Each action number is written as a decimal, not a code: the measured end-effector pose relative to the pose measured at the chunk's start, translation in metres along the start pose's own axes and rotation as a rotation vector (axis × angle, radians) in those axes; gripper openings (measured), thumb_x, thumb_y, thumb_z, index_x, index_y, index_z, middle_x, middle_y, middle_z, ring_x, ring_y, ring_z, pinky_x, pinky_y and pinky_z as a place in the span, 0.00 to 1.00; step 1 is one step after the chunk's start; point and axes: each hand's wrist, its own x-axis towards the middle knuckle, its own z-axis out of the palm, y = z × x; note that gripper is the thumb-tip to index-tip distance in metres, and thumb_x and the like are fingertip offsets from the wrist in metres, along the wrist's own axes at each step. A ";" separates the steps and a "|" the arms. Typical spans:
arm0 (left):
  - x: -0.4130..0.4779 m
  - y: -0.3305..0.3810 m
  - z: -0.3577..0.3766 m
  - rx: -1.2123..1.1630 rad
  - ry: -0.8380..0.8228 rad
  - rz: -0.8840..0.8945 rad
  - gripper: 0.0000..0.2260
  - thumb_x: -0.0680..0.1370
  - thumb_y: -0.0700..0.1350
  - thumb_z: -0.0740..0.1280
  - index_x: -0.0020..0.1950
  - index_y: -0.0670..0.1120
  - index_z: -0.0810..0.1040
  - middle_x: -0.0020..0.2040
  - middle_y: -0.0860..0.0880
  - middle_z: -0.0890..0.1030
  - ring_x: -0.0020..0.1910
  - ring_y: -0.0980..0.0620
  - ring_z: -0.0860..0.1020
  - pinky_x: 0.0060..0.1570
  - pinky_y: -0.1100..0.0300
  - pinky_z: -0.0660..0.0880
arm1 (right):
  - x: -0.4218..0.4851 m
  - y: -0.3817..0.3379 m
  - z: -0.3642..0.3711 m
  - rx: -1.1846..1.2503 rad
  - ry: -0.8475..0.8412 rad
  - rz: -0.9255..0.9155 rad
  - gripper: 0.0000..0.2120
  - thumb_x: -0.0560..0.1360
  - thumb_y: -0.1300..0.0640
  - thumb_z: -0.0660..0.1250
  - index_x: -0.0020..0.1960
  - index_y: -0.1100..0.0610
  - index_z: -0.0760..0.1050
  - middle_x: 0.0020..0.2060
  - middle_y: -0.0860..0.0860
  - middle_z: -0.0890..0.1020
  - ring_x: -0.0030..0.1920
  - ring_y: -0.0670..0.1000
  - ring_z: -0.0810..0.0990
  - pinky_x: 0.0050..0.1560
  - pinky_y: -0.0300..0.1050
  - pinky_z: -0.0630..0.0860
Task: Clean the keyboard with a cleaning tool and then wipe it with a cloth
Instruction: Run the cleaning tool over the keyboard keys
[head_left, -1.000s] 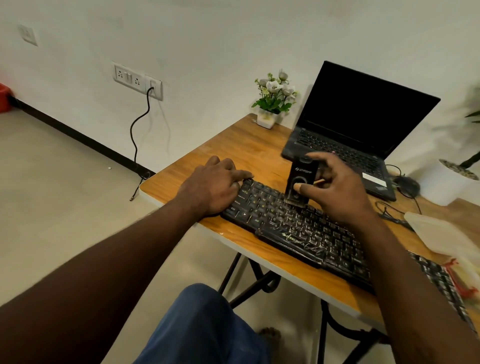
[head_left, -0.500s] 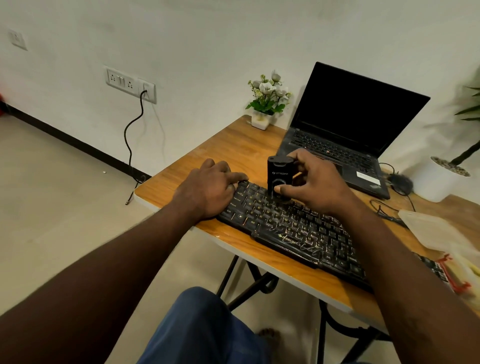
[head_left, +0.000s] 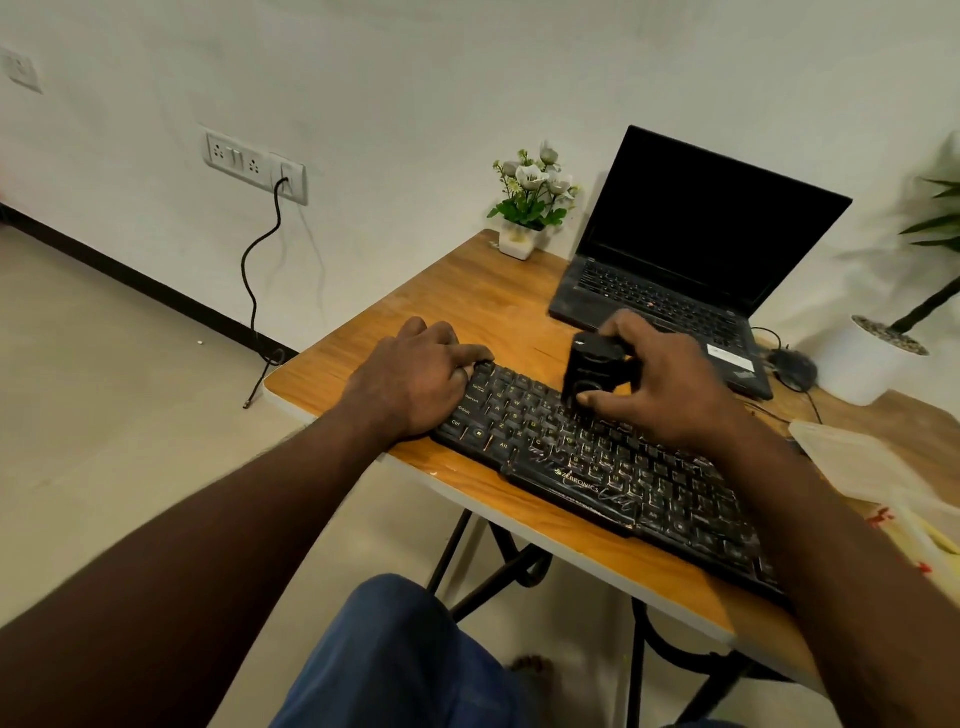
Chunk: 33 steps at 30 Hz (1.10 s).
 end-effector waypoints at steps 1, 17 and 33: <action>0.000 0.000 0.000 0.000 0.000 0.000 0.20 0.86 0.53 0.53 0.77 0.63 0.68 0.65 0.51 0.74 0.63 0.49 0.67 0.62 0.44 0.71 | -0.005 0.006 -0.006 -0.006 -0.007 0.019 0.25 0.69 0.55 0.81 0.58 0.44 0.69 0.52 0.46 0.82 0.47 0.41 0.81 0.42 0.38 0.78; 0.000 0.000 0.003 -0.010 0.034 0.005 0.19 0.85 0.52 0.54 0.76 0.63 0.70 0.65 0.51 0.75 0.62 0.49 0.68 0.61 0.44 0.71 | 0.018 0.006 0.007 0.152 0.067 0.049 0.22 0.69 0.56 0.81 0.57 0.50 0.74 0.47 0.43 0.82 0.45 0.43 0.82 0.46 0.45 0.80; 0.001 -0.002 0.004 0.004 0.020 0.003 0.20 0.85 0.52 0.52 0.76 0.63 0.69 0.64 0.51 0.74 0.61 0.49 0.67 0.62 0.44 0.71 | -0.030 0.019 -0.004 0.152 0.069 0.032 0.22 0.70 0.58 0.80 0.56 0.47 0.72 0.47 0.43 0.81 0.42 0.33 0.79 0.37 0.29 0.75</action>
